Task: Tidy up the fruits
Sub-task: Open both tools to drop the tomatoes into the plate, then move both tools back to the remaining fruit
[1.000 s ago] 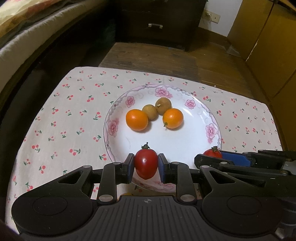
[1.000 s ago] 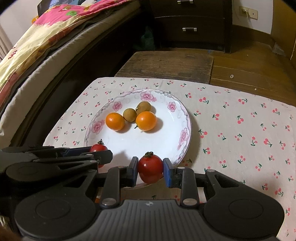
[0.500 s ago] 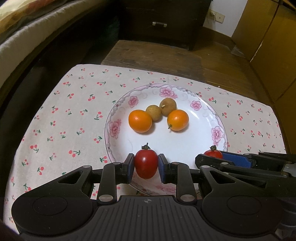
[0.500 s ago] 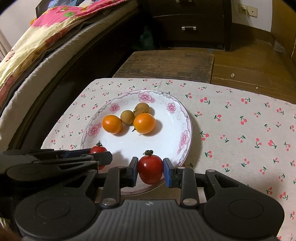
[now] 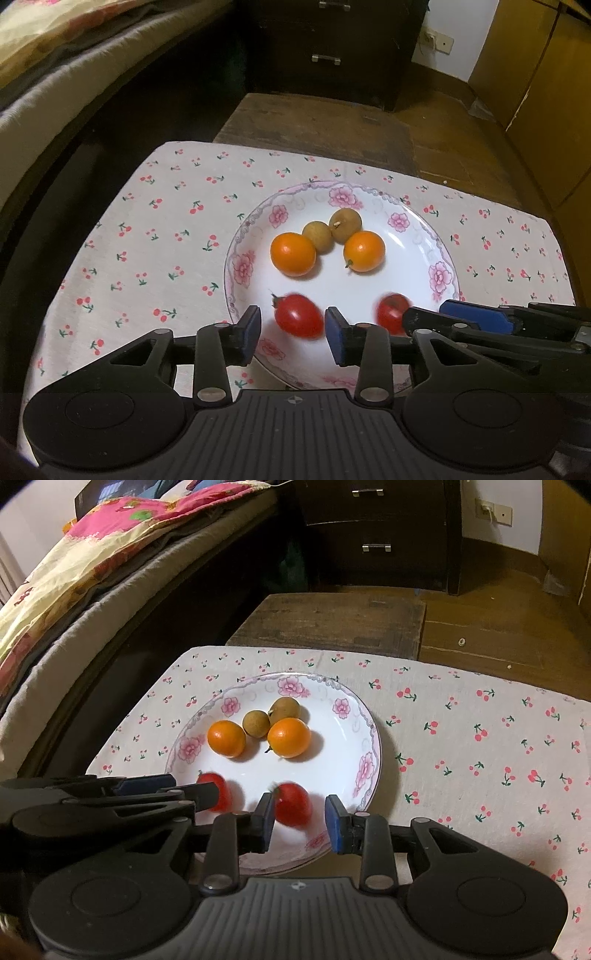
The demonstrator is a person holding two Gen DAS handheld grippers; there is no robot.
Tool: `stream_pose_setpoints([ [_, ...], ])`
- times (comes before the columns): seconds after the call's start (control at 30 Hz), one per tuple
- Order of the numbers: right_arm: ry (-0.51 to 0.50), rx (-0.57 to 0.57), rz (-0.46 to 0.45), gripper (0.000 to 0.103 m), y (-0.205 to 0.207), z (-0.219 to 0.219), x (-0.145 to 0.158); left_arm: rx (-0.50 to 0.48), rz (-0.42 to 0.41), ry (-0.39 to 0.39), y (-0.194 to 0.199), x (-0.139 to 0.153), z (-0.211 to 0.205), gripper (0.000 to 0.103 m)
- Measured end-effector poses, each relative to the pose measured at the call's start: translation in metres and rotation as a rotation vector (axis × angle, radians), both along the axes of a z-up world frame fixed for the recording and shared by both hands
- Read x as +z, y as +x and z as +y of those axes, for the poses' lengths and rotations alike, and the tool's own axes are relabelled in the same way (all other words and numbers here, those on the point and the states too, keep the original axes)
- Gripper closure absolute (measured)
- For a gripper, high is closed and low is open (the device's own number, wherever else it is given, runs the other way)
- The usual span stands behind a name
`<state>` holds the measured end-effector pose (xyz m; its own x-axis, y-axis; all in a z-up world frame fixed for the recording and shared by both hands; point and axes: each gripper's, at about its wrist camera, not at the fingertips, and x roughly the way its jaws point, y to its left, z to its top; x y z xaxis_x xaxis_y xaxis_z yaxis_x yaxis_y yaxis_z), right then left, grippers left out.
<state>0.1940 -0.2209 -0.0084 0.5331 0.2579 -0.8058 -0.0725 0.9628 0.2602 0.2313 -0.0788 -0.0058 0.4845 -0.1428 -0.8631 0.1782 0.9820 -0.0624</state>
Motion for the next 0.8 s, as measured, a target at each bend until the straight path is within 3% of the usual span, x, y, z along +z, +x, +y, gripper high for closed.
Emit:
stream_pose_setpoints([
  [0.8,-0.035,0.013,-0.02,0.071,-0.023,0.012,0.021,-0.025,-0.069,0.045,-0.029,0.021,0.004,0.054],
])
